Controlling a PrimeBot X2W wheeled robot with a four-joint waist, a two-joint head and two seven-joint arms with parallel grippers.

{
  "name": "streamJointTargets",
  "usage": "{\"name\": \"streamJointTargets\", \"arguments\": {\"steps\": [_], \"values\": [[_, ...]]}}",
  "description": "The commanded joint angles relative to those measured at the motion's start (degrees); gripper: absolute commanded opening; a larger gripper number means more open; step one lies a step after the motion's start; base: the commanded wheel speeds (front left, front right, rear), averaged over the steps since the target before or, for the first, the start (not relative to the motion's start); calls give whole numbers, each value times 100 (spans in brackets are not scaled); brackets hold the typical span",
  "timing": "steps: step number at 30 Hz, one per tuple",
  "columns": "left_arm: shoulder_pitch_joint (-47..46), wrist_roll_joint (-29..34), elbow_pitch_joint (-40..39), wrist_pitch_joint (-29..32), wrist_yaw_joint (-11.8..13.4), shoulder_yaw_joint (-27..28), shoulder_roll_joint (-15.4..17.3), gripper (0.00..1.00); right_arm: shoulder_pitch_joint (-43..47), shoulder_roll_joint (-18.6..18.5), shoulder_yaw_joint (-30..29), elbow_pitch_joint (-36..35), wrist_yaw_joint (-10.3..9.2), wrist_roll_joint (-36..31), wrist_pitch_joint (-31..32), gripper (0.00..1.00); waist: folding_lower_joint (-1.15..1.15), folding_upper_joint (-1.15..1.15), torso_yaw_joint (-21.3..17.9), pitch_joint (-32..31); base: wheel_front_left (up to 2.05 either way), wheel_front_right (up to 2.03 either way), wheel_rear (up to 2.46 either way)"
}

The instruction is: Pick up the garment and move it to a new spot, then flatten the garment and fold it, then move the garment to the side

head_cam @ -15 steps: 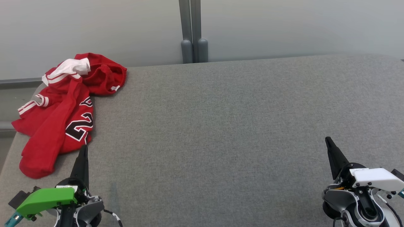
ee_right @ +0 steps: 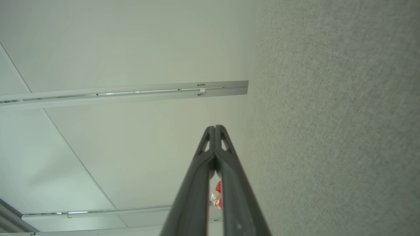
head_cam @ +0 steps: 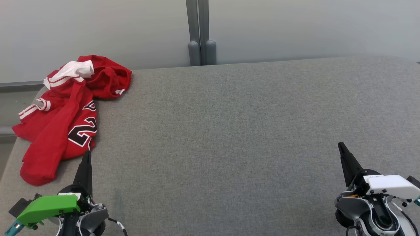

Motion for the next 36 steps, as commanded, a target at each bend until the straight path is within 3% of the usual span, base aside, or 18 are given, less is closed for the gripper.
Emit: {"name": "streamJointTargets", "arguments": {"steps": [1,36], "values": [[-70,-1,-8,12,-30,8,18,0,-47,-4,0,-5,5,-28,10,0,0,0,0,0,0,0,0],[-70,-1,-8,12,-30,8,18,0,-47,-4,1,-5,5,-27,10,0,0,0,0,0,0,0,0]]}}
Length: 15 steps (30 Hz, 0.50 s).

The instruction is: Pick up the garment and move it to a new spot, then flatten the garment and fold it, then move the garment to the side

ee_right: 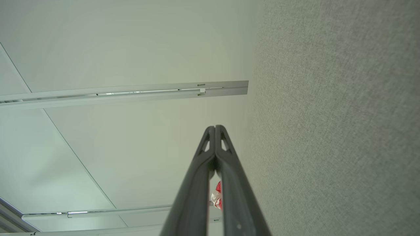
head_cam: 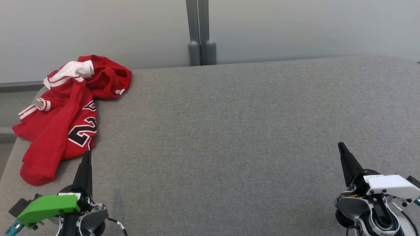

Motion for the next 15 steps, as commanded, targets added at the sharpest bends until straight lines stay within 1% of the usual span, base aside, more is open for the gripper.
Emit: {"name": "streamJointTargets", "arguments": {"steps": [1,7,8,12,15], "values": [[-70,-1,-8,12,-29,8,19,0,-47,-4,1,-5,5,-28,10,0,0,0,0,0,0,0,0],[-71,-1,-8,12,-29,8,19,0,-47,-4,1,-5,5,-29,10,0,0,0,0,0,0,0,0],[1,0,5,-1,1,-1,0,100,1,0,1,5,0,0,-1,100,0,0,0,0,0,0,0],[143,6,180,-27,15,-41,-34,100,141,50,35,173,-1,-2,-27,100,0,0,0,0,0,0,0],[168,36,124,-113,14,-127,-31,100,161,48,121,132,-1,-18,-113,100,0,0,-1,0,0,0,0]]}}
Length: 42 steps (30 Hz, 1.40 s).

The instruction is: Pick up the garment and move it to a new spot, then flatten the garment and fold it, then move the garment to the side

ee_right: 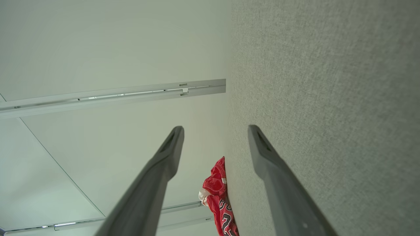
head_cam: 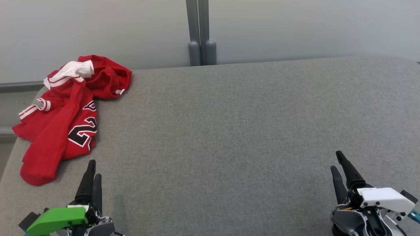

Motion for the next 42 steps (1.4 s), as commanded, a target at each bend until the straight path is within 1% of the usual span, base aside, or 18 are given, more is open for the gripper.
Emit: {"name": "streamJointTargets", "arguments": {"steps": [1,10,18,33,37,42], "values": [[-81,50,-160,-79,-14,-59,21,100,-75,-26,76,-137,1,-27,-81,100,0,0,0,0,0,0,0],[-19,252,-342,-324,-18,-267,27,100,-20,-33,237,-252,2,-192,-326,100,0,0,-1,1,0,0,0],[-27,713,-506,-523,12,-360,33,100,8,-39,277,-466,2,-747,-526,100,0,0,-4,2,0,0,0],[54,2080,-956,-857,243,-662,43,100,110,-49,435,-982,3,-2024,-862,100,0,0,1,14,0,0,0],[74,2393,-1022,-937,304,-741,45,100,131,-52,491,-1082,3,-2407,-939,100,0,0,1,19,0,0,0],[109,2953,-1064,-1033,344,-846,48,100,159,-55,552,-1220,4,-2989,-1038,100,0,0,-4,28,0,0,0]]}}
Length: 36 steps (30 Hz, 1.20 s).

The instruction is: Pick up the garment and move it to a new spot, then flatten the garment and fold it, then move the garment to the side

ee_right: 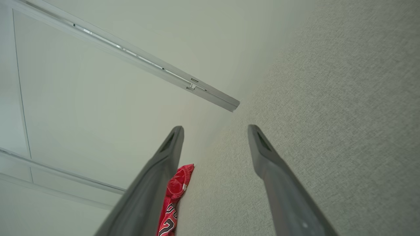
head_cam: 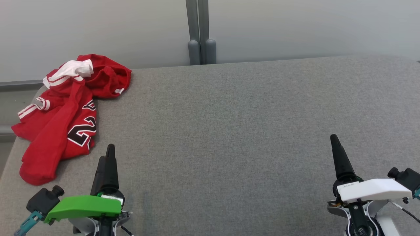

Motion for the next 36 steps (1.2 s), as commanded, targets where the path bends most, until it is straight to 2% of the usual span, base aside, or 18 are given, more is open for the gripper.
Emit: {"name": "streamJointTargets", "arguments": {"steps": [1,5,17,36], "values": [[10,207,-100,-49,30,-39,37,100,-14,-35,35,-135,4,-215,-60,100,0,0,-1,1,0,0,0],[39,722,-71,-144,61,-117,40,100,18,-37,133,-251,4,-889,-156,100,0,0,-4,7,0,0,0],[123,2095,-26,-346,97,-299,47,100,85,-42,344,-397,4,-2147,-357,100,0,0,0,22,0,0,0],[278,3637,67,-622,141,-408,56,100,193,-51,539,-463,5,-3554,-634,100,0,0,-10,0,0,0,0]]}}
